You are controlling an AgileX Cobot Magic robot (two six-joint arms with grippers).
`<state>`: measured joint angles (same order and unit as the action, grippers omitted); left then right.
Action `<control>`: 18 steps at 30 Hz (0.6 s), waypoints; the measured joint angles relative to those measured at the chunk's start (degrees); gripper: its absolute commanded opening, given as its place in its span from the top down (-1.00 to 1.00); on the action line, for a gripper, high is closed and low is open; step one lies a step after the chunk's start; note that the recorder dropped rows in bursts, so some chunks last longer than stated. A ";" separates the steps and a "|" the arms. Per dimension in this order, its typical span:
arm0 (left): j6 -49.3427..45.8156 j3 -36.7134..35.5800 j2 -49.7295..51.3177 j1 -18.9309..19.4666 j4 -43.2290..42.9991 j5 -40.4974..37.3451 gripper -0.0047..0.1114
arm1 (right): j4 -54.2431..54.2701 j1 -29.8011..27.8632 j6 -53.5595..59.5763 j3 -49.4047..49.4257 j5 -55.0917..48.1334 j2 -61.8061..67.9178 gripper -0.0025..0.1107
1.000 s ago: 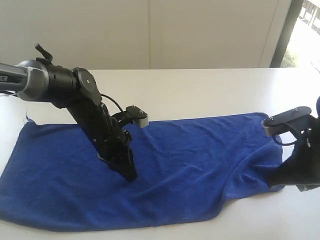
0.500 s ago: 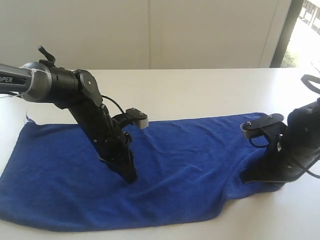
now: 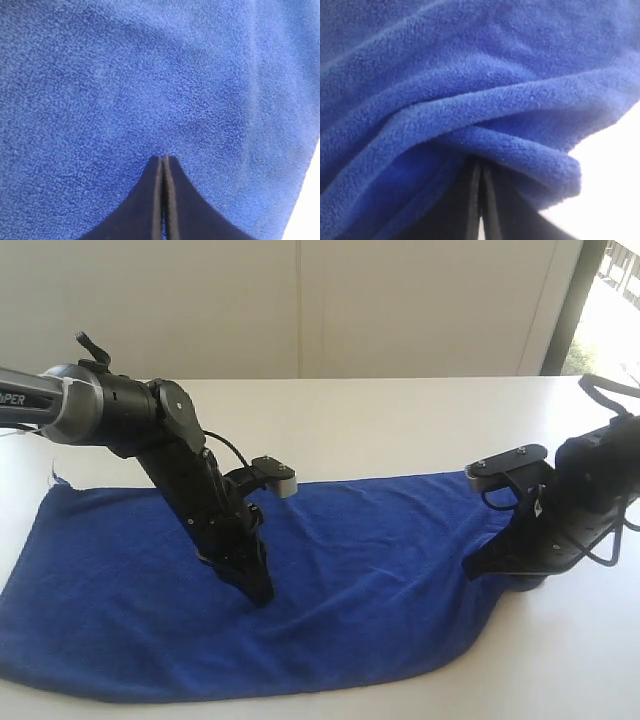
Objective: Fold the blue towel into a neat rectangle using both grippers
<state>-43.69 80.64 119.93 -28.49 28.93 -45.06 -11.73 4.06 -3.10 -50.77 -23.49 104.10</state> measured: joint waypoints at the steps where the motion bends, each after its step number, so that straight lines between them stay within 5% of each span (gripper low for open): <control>1: 0.00 0.00 0.00 0.00 0.00 0.00 0.92 | 0.15 0.00 0.66 -0.15 -0.70 0.13 0.96; 18: 0.00 0.00 0.00 0.00 0.00 0.00 0.92 | -0.10 0.00 2.27 -1.82 -29.22 0.66 0.96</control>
<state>-43.69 80.64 119.93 -28.49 28.93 -45.06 -11.84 4.06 -0.83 -52.58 -52.71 104.76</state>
